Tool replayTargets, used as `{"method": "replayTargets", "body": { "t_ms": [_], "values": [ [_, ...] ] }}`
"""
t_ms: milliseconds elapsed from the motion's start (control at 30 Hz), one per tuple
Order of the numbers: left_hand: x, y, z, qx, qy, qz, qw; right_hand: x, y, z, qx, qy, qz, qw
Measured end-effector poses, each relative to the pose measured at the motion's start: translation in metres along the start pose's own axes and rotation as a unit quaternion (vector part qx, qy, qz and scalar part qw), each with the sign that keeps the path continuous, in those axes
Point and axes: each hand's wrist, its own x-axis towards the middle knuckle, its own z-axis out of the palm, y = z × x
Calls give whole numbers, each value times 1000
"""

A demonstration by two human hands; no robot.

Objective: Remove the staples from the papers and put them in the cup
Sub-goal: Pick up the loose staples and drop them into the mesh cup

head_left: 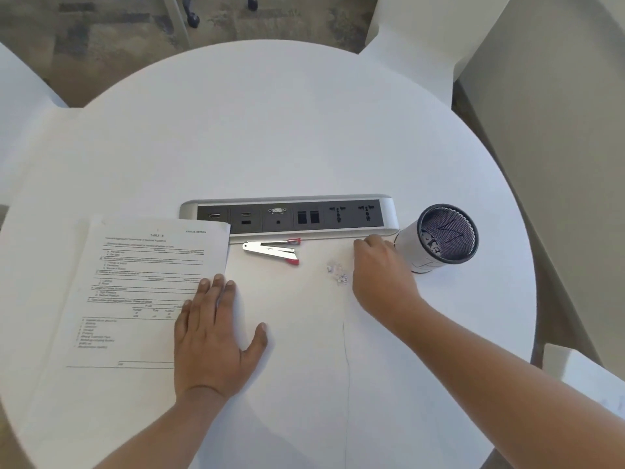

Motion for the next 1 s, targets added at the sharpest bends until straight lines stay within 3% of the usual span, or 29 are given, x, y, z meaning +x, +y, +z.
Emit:
{"method": "replayTargets", "body": {
  "t_ms": [267, 433, 700, 767, 867, 1000],
  "values": [
    [-1, 0, -1, -7, 3, -4, 1000, -6, -9, 8, -22, -12, -78, 997],
    [-1, 0, -1, -3, 1, -3, 1000, 19, 6, 10, -21, 25, -46, 998],
    [-1, -1, -1, -2, -1, -2, 1000, -3, 7, 29, -24, 13, -211, 977],
    [-1, -1, -1, -2, 1, -2, 1000, -7, 16, 25, -3, 17, -192, 981],
    [0, -1, -1, -5, 3, -1, 1000, -9, 30, 14, 75, 39, -96, 992],
    [0, -1, 0, -7, 7, -1, 1000, -9, 33, 6, 65, -36, 30, 997]
  ]
}}
